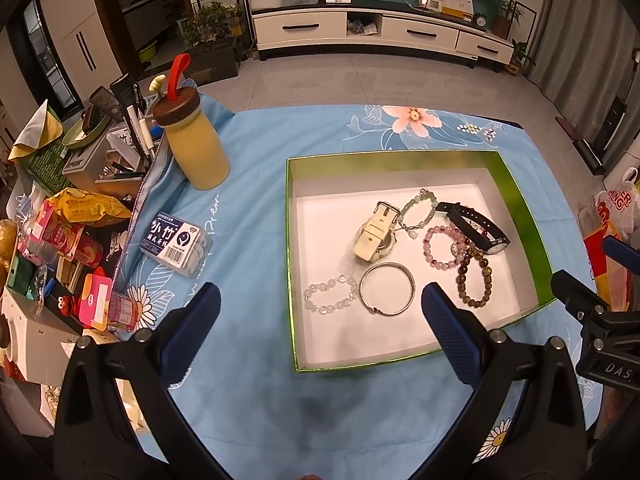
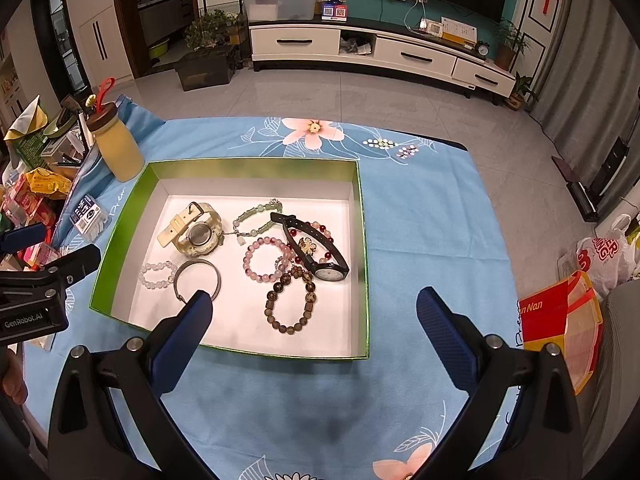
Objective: Organize jewelry
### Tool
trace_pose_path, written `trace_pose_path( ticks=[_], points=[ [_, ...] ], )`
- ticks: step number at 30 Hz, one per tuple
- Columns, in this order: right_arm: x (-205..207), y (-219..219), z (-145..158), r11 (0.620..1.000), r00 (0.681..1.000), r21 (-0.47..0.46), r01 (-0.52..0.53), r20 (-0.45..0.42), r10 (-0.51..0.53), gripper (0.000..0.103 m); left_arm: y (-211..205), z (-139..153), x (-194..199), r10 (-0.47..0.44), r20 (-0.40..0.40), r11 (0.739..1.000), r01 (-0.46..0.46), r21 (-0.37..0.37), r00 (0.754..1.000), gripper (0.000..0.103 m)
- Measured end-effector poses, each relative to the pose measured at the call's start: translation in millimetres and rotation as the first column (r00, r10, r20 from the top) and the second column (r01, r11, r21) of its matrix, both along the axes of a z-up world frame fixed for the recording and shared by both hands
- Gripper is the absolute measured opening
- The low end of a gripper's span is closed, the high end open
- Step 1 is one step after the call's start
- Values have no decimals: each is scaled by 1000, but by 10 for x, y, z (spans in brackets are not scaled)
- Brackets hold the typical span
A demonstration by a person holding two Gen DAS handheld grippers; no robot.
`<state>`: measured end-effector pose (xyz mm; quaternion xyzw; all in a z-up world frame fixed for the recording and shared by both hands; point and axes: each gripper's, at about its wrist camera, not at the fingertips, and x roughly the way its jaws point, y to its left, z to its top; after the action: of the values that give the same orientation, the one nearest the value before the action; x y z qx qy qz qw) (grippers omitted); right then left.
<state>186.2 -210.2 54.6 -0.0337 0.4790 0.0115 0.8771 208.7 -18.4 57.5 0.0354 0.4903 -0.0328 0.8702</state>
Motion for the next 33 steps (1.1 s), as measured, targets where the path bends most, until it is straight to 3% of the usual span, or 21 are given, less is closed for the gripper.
trace_pose_path(
  ticks=[33],
  points=[
    [5, 11, 18, 1000, 1000, 4, 5, 0, -5, 102, 16, -24, 10, 7, -12, 1000, -7, -6, 1000, 101]
  ],
)
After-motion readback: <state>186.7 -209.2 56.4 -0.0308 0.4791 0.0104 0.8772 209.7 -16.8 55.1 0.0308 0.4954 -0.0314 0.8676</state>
